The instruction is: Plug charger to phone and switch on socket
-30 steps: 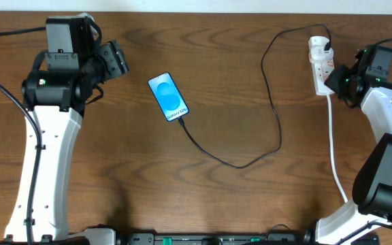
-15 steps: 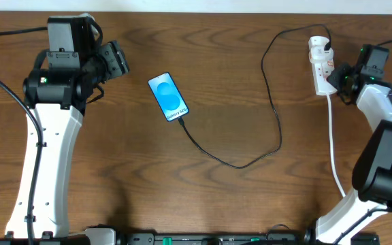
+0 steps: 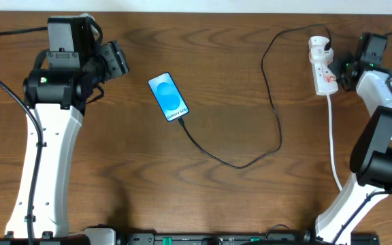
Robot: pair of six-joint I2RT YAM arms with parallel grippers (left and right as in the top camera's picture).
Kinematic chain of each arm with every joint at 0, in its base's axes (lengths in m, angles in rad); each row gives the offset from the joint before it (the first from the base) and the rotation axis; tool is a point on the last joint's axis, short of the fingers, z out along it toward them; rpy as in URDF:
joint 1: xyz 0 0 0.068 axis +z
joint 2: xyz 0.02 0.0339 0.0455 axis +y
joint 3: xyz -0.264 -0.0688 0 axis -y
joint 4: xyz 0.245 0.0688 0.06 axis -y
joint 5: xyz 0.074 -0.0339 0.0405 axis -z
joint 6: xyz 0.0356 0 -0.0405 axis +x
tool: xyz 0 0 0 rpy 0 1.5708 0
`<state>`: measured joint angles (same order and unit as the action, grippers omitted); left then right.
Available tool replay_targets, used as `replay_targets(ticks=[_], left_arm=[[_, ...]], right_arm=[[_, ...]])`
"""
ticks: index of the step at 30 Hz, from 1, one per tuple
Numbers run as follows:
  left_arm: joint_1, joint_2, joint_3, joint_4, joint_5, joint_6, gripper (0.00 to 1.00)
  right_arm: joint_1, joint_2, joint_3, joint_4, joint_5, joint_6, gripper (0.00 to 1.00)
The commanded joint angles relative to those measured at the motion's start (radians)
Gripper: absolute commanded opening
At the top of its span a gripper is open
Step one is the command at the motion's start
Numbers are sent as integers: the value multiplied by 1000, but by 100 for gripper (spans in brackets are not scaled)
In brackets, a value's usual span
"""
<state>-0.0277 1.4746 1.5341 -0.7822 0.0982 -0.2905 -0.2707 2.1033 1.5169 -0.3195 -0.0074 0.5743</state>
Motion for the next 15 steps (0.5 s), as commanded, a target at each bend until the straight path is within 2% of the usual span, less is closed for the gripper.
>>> replay_targets(ticks=[1, 15], left_arm=[[5, 9, 7, -2, -13, 9, 73], [5, 9, 7, -3, -13, 9, 73]], right_arm=[[29, 37, 66, -16, -2, 12, 1], [55, 47, 75, -26, 14, 40, 1]])
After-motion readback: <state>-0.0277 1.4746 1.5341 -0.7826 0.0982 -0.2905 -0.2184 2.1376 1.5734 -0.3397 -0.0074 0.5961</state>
